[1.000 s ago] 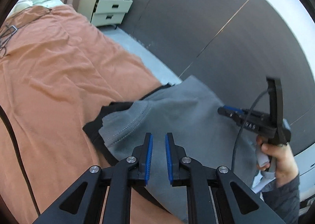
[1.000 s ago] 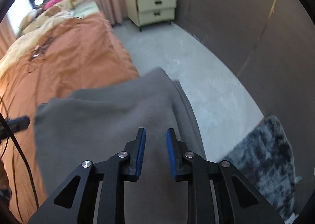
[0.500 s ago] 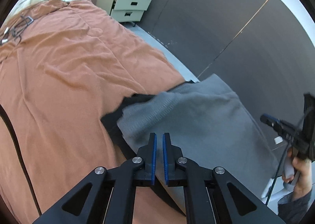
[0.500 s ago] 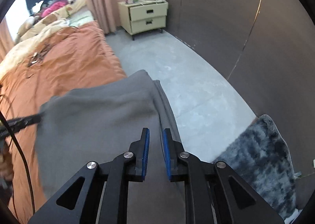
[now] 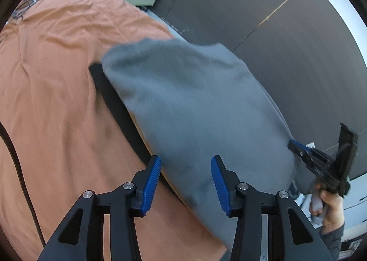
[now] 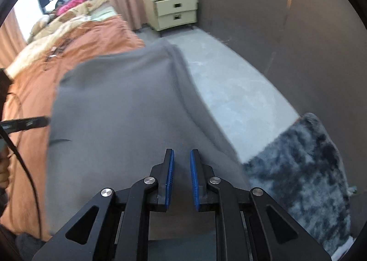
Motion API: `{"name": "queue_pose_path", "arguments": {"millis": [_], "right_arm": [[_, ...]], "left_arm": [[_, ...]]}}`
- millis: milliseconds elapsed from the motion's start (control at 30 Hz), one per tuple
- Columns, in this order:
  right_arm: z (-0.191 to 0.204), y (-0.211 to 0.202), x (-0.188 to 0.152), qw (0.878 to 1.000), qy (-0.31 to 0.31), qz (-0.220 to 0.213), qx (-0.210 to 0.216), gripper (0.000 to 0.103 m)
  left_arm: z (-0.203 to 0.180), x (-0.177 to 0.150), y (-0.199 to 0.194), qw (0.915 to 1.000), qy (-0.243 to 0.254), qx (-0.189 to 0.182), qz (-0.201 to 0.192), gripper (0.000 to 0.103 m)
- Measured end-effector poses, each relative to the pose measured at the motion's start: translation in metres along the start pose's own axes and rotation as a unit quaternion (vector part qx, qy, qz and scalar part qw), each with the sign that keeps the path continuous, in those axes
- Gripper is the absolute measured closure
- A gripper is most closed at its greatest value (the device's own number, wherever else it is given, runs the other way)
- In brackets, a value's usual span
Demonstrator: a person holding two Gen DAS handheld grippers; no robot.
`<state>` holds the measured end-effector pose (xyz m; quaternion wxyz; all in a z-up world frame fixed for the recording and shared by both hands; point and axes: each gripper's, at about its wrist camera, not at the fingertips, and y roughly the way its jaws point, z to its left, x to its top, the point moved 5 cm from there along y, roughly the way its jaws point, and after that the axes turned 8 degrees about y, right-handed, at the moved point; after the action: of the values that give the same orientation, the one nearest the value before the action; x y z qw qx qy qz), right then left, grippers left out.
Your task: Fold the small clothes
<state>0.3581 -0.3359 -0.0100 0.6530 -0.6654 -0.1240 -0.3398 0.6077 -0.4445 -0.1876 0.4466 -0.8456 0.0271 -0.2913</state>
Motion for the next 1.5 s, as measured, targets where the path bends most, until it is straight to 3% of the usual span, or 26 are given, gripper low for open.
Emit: {"name": "queue_pose_path", "arguments": {"millis": [100,233,300,333,367,400,433,633,800,867,900,967,1033,1300,1367,1500], "right_arm": [[-0.027,0.005,0.002,0.997,0.035,-0.013,-0.06,0.092],[-0.055,-0.008,-0.003,0.994,0.105,-0.025,-0.02,0.091],[-0.066,-0.013,-0.011,0.991,0.13,-0.021,-0.008,0.085],[-0.07,-0.017,-0.017,0.989,0.143,-0.021,0.002,0.062],[-0.075,-0.022,-0.023,0.987,0.16,-0.025,0.016,0.033],[-0.081,-0.027,-0.027,0.983,0.178,-0.033,0.03,0.026],[-0.083,-0.032,-0.034,0.98,0.188,-0.04,0.039,0.025],[-0.101,-0.021,-0.084,0.955,0.268,-0.019,0.126,0.025],[-0.112,-0.002,-0.082,0.931,0.307,-0.022,0.198,0.025],[-0.114,-0.001,-0.077,0.925,0.311,-0.034,0.217,0.026],[-0.113,-0.001,-0.079,0.926,0.308,-0.04,0.213,0.03],[-0.121,0.0,-0.071,0.934,0.298,-0.046,0.191,0.073],[-0.135,0.0,-0.064,0.936,0.302,-0.047,0.172,0.091],[-0.166,-0.023,-0.041,0.947,0.292,-0.073,0.117,0.095],[-0.168,-0.025,-0.046,0.949,0.29,-0.06,0.107,0.094],[-0.169,-0.04,-0.058,0.958,0.277,-0.045,0.067,0.084]], "left_arm": [[-0.012,-0.018,0.005,0.9998,0.001,-0.012,0.016,0.055],[-0.027,-0.041,0.011,0.9992,-0.004,-0.027,0.031,0.053],[-0.032,-0.051,0.013,0.9985,-0.01,-0.038,0.038,0.052],[-0.033,-0.056,0.015,0.9982,-0.014,-0.042,0.042,0.052],[-0.034,-0.059,0.016,0.9979,-0.017,-0.044,0.045,0.052],[-0.036,-0.064,0.017,0.9976,-0.019,-0.046,0.048,0.051],[-0.038,-0.068,0.018,0.9973,-0.02,-0.049,0.05,0.052],[-0.047,-0.089,0.021,0.9925,-0.046,-0.09,0.069,0.052],[-0.061,-0.103,0.03,0.9896,-0.044,-0.108,0.084,0.053],[-0.063,-0.106,0.035,0.9867,-0.052,-0.126,0.088,0.067],[-0.065,-0.104,0.038,0.9865,-0.053,-0.128,0.088,0.069],[-0.068,-0.102,0.039,0.9871,-0.052,-0.125,0.085,0.073],[-0.073,-0.1,0.041,0.9879,-0.047,-0.123,0.083,0.076],[-0.086,-0.113,0.031,0.9881,-0.046,-0.124,0.079,0.076],[-0.085,-0.116,0.025,0.989,-0.041,-0.118,0.079,0.076],[-0.081,-0.118,0.012,0.9906,-0.046,-0.109,0.068,0.076]]}}
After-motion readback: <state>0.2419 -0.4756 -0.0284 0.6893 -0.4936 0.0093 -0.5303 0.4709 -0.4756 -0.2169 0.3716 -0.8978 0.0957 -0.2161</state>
